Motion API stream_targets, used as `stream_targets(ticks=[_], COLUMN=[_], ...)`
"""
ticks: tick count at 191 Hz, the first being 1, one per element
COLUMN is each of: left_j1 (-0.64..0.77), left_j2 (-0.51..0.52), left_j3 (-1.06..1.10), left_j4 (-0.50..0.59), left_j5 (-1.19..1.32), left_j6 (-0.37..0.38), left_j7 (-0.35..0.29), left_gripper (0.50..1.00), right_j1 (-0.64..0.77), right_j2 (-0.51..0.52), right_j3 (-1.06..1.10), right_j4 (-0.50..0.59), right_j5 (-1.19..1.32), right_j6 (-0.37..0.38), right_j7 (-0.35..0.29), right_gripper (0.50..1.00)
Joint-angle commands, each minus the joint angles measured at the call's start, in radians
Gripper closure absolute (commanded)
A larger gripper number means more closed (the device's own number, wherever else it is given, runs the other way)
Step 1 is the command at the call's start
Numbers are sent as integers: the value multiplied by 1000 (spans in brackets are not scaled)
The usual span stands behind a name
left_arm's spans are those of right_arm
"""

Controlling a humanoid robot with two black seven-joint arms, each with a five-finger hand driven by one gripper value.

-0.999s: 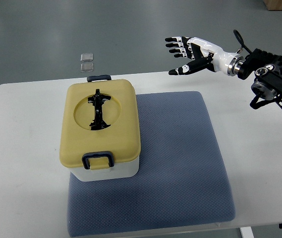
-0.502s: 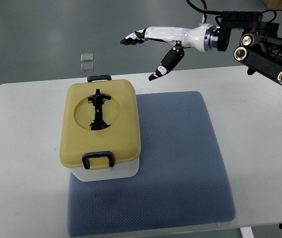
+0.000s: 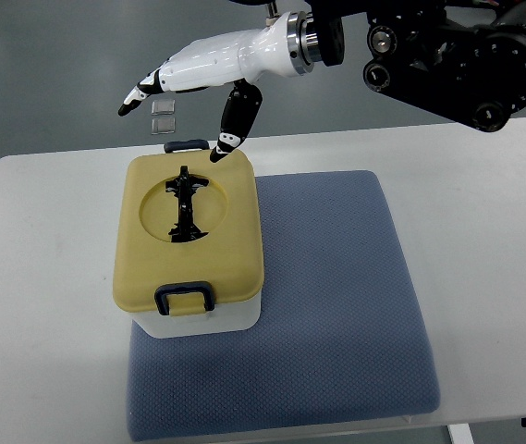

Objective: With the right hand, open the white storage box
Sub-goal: 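Swing the right hand over the box toward the black lid handle, then lower the right hand onto the black handle on the yellow lid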

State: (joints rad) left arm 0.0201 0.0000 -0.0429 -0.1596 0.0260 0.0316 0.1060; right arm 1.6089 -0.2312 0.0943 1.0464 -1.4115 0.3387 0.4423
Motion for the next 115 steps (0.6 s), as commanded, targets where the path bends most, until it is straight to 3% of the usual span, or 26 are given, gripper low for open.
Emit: stream_targets(ticks=[1,68,115], left_j1=[0,0,0], left_j2=[0,0,0], left_j3=[0,0,2], left_j4=[0,0,0], left_j5=[0,0,0], left_j6=[-1,1,1], left_j7=[0,0,0], left_gripper=[500,500,500], right_j1=[6,0,2], right_j2=[43,75,112], right_j3=[-38,-93,-153], right_j4=[0,0,-5], right_j5=[-84,-155,-207], right_j6=[-3,-38,-104], right_j7=[1,1,1], right_gripper=[568,568,568])
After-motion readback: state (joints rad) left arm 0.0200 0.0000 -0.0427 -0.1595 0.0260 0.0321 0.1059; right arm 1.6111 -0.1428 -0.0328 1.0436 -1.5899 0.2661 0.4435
